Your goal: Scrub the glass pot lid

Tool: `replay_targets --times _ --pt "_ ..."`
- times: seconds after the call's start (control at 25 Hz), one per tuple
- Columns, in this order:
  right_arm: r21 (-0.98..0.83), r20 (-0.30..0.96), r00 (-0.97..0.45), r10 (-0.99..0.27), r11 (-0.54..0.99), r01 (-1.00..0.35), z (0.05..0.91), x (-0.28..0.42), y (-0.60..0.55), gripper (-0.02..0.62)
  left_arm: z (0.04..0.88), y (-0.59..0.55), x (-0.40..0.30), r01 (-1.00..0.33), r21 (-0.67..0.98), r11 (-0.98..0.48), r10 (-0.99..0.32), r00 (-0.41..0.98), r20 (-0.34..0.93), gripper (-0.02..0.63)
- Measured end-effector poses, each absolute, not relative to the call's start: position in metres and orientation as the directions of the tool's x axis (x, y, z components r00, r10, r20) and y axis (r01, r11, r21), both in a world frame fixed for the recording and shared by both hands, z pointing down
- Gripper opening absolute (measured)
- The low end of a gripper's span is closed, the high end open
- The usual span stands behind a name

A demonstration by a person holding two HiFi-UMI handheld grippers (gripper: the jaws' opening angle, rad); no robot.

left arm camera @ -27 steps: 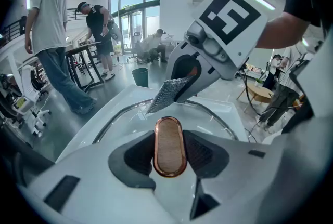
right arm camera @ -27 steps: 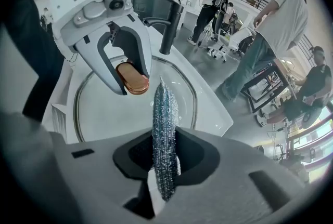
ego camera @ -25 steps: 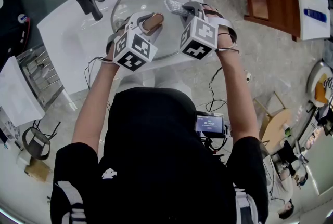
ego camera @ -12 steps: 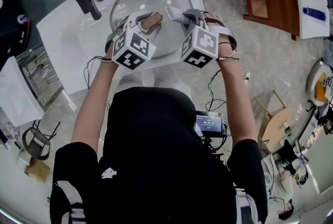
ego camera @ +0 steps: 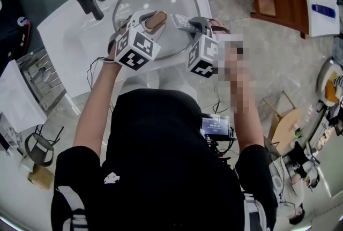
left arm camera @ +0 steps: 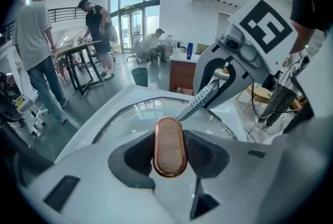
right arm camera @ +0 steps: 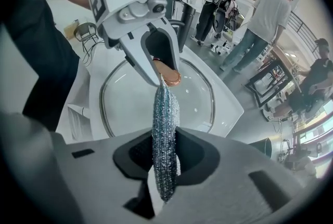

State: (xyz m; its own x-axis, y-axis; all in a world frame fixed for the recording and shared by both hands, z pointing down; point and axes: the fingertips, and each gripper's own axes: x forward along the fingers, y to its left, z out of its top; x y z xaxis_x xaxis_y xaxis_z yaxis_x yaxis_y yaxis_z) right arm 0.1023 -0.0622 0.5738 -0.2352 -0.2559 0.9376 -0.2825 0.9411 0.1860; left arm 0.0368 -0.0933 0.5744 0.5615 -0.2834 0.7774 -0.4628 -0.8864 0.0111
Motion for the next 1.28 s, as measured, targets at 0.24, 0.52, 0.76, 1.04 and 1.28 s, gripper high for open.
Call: replay_targets --times 0.24,0.52,0.76,1.04,1.28 --pt "0.156 0.941 -0.245 -0.232 0.943 -0.294 0.573 0.102 -0.044 0.067 0.574 -0.093 0.038 -0.453 0.014 -0.892 -0.277 0.569 0.774 0.167" --pt "0.118 0.948 -0.253 -0.195 0.950 -0.289 0.572 0.094 -0.027 0.067 0.572 -0.093 0.039 -0.449 0.022 -0.893 -0.271 0.576 0.771 0.167" --pt "0.110 0.950 -0.255 -0.182 0.956 -0.272 0.573 0.089 -0.016 0.067 0.573 -0.093 0.039 -0.448 0.027 -0.894 -0.268 0.580 0.769 0.167" --pt "0.098 0.950 -0.260 -0.172 0.957 -0.274 0.572 0.087 -0.013 0.069 0.572 -0.093 0.039 -0.449 0.031 -0.893 -0.267 0.584 0.767 0.167" --pt "0.074 0.952 -0.266 -0.148 0.960 -0.270 0.571 0.088 -0.018 0.067 0.573 -0.093 0.039 -0.451 0.034 -0.892 -0.266 0.584 0.767 0.167"
